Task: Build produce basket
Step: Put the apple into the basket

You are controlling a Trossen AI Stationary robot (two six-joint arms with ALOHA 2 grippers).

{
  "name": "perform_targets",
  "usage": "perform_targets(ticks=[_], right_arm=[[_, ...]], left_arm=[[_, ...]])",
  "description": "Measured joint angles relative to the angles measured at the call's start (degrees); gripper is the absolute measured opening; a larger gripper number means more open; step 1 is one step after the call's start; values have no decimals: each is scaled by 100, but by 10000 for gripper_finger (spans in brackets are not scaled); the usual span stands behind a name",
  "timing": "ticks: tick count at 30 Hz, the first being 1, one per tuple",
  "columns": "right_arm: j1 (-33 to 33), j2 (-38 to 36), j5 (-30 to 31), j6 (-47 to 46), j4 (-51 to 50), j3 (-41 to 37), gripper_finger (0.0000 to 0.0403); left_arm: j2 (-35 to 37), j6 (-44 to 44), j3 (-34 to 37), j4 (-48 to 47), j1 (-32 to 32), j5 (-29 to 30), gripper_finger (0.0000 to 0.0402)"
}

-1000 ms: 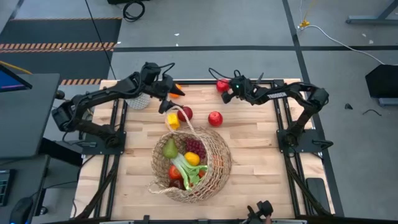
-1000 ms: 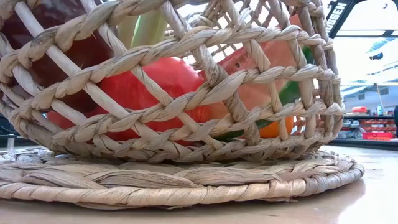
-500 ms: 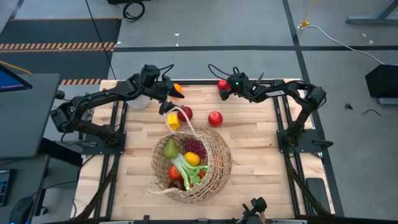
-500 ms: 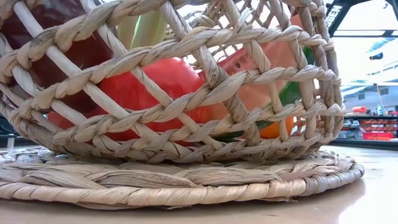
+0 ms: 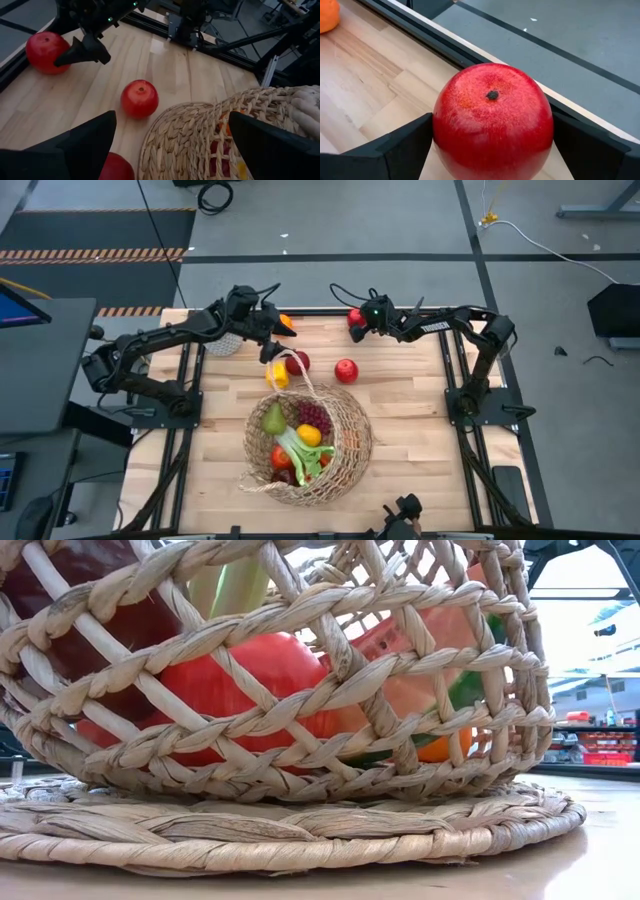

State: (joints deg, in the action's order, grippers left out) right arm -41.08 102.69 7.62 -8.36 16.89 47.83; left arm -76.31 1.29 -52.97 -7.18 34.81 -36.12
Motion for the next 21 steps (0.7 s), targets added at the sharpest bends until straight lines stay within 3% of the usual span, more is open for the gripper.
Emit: perform_targets(ticks=[12, 21], right_arm=[[58, -243, -76, 85, -134, -20, 367], [460, -1436, -824, 41, -180, -20, 366]], left_arm=[[-2, 121, 0, 2, -161, 61, 393], [-2, 293, 0, 4, -293, 162, 393]])
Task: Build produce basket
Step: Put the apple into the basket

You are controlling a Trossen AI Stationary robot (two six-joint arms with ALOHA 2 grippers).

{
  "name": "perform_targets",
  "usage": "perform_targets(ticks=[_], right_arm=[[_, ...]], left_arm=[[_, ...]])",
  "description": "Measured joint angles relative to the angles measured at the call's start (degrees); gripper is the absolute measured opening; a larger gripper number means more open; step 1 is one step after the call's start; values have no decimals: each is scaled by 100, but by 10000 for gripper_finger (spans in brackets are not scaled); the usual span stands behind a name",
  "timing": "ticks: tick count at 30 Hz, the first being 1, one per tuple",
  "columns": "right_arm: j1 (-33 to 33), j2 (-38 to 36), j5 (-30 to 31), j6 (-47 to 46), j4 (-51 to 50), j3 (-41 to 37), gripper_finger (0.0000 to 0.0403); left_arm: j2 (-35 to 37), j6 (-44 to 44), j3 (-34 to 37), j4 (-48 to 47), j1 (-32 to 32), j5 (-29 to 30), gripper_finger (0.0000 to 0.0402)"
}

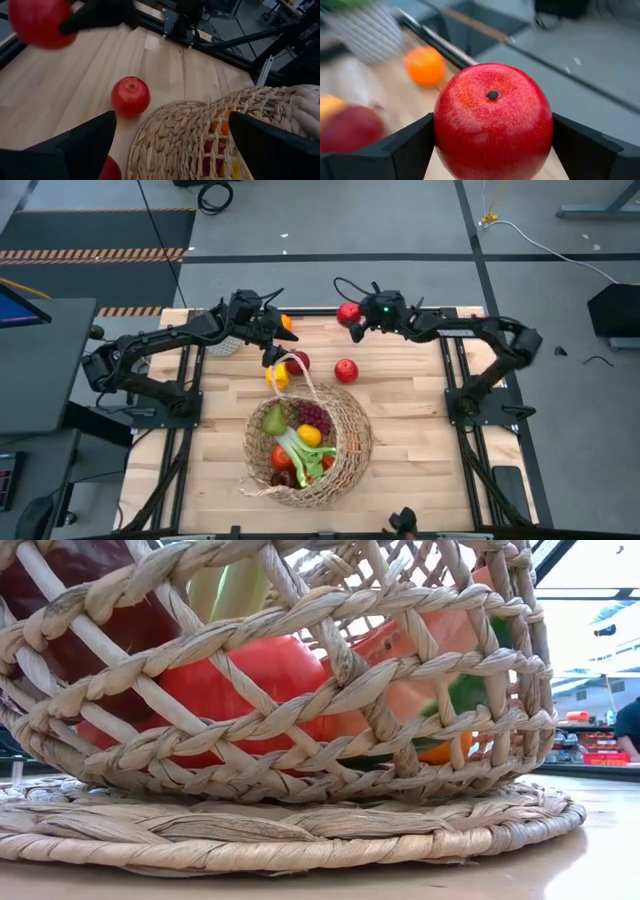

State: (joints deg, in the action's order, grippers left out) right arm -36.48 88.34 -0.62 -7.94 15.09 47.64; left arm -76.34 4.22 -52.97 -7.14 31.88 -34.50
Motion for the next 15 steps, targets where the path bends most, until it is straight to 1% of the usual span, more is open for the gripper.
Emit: perform_targets(ticks=[5, 8, 11, 15], right_arm=[[426, -1027, -328, 9, 29, 0, 365], [868, -1508, -758, 16, 36, 4, 365], [1480, -1740, -1019, 124, 167, 4, 365], [2321, -1773, -876, 375, 625, 4, 365]], left_arm=[[211, 96, -4, 28, 16, 7, 393], [432, 113, -4, 4, 15, 117, 393], [658, 108, -40, 3, 17, 310, 393], [929, 108, -125, 15, 38, 806, 393]])
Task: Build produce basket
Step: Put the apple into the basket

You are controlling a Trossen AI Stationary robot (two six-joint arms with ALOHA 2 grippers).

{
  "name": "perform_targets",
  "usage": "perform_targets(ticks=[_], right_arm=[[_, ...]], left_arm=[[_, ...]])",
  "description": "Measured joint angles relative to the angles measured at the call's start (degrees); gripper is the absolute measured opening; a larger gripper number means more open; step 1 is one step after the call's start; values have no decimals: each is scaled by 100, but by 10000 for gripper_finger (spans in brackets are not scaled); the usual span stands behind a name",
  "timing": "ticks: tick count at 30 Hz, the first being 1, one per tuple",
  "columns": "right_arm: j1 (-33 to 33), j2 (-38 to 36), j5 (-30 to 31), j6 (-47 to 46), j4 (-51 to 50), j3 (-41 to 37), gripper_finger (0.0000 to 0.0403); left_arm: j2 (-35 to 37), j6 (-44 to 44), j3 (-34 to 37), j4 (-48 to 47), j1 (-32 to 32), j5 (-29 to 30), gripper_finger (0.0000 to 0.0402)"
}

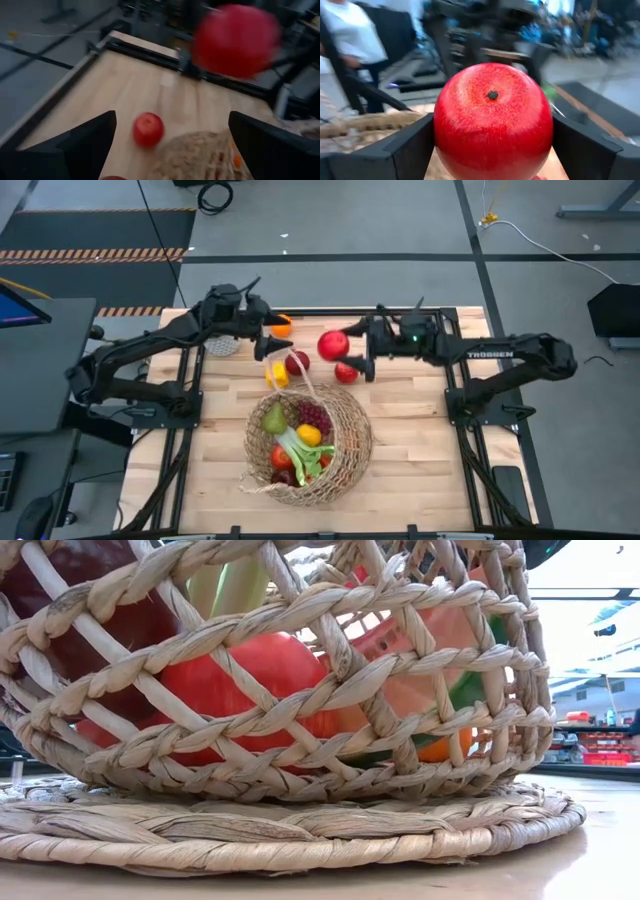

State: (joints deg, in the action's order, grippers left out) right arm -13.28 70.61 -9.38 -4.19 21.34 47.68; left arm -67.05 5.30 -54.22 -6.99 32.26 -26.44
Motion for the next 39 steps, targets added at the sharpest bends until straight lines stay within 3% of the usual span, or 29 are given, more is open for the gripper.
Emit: perform_targets(ticks=[10, 15, 23, 30, 36, 39], right_arm=[[1268, 106, 734, 119, 666, 2, 366], [1662, 582, 789, 147, 1264, 94, 366], [2047, 1862, 380, 334, 779, 1311, 368], [2177, 2633, 384, 395, 726, 1836, 384], [2179, 2655, 380, 73, 729, 1996, 384], [2179, 2645, 381, -60, 730, 1993, 385]], left_arm=[[100, 27, -126, -61, 608, 1222, 393], [-24, 188, -128, -465, 998, 887, 393], [-19, -366, -126, -1656, 953, 672, 393], [-17, -861, 121, -1624, 757, 672, 393], [-19, -932, 963, -653, 655, 669, 393], [-18, -944, 1041, -578, 690, 671, 393]])
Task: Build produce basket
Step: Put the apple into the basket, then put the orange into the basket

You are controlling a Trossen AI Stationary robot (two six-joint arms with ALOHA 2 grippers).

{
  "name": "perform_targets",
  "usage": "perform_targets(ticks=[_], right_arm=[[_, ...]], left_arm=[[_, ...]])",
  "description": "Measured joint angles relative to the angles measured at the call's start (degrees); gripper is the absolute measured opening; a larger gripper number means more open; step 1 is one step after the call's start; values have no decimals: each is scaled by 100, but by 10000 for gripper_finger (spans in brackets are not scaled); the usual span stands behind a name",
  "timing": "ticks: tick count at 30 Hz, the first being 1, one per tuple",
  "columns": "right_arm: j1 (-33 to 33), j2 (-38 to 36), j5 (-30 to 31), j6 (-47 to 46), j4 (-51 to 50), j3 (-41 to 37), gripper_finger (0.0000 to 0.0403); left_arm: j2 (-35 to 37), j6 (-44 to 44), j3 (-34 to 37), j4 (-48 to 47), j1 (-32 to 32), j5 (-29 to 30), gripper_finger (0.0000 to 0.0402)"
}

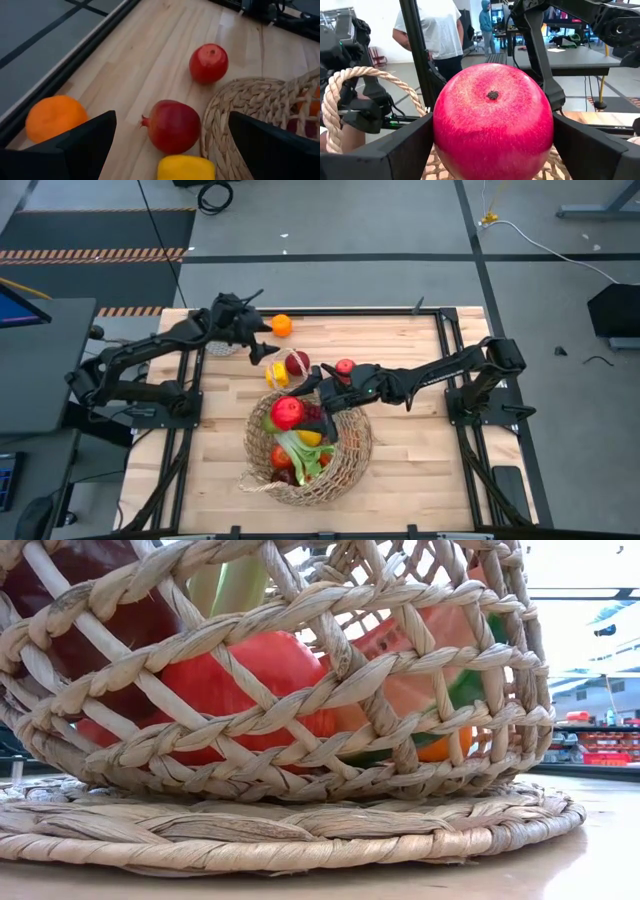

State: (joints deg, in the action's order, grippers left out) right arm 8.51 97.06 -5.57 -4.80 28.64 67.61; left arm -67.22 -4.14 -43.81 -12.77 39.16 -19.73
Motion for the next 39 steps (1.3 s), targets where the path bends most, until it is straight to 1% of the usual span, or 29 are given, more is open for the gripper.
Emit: perform_targets(ticks=[4, 9, 12, 16, 21, 24, 28, 33, 36, 39], right_arm=[[0, 21, -1, -4, -59, 0, 385], [0, 28, -1, 24, -500, 0, 386], [0, 33, 77, 58, -493, -4, 386], [0, 33, 316, 318, -659, -4, 397], [34, 33, 322, 559, -866, -4, 399], [106, 31, 332, 695, -847, -4, 400], [164, 31, 703, 649, -624, -4, 400], [160, 31, 617, 594, -270, -4, 399], [164, 31, 617, 401, -131, -7, 399], [121, 31, 777, 350, -153, -7, 399]], left_arm=[[70, 44, 4, 90, 56, 1, 393], [65, 46, 4, 108, 43, -3, 393], [64, 47, 4, 104, 46, -1, 393], [64, 48, 4, 100, 47, -1, 393], [64, 50, 4, 88, 47, 0, 393], [64, 52, 4, 75, 45, -1, 393], [64, 52, 4, 36, 45, -1, 393], [61, 46, 4, -136, 45, 1, 393], [61, 46, 4, -181, 45, 1, 393], [61, 48, 4, -180, 45, 1, 393]])
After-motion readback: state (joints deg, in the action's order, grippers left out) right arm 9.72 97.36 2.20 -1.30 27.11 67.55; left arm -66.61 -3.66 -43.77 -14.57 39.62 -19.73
